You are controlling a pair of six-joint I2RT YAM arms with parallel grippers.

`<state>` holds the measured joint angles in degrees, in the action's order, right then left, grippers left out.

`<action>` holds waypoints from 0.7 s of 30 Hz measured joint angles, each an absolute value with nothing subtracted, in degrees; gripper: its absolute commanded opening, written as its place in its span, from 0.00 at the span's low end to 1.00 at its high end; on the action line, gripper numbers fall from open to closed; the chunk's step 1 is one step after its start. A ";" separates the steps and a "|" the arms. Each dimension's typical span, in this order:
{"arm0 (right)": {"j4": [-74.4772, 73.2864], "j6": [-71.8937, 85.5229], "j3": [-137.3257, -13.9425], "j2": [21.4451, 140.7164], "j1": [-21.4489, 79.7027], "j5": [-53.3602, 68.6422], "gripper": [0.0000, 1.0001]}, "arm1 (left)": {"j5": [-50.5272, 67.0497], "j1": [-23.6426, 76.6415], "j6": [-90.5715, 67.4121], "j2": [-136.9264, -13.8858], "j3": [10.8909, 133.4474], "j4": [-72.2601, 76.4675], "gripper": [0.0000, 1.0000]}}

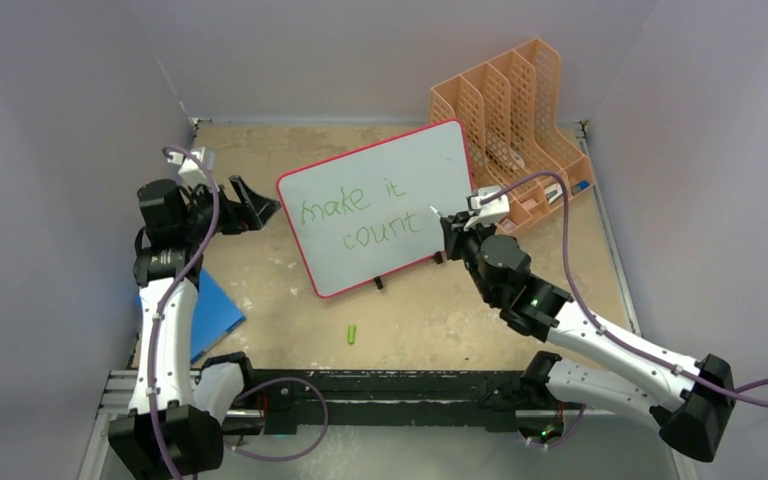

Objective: Write a sentence on the whiteboard
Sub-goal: Pick up the pen cap from the center of the board.

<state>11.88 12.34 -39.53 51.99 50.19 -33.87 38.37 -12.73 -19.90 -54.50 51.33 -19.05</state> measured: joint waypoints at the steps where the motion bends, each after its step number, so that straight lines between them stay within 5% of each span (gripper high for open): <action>1: 11.77 12.36 -39.53 51.62 50.19 -33.89 0.00 | 37.89 -12.53 -19.88 -53.89 51.86 -20.62 0.83; 21: 9.47 12.67 -39.53 46.35 50.19 -33.95 0.00 | 37.87 -2.66 -24.88 -47.99 55.18 -45.10 0.85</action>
<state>9.47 12.67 -39.53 46.35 50.19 -33.95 37.87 -2.66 -24.88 -47.99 55.18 -45.10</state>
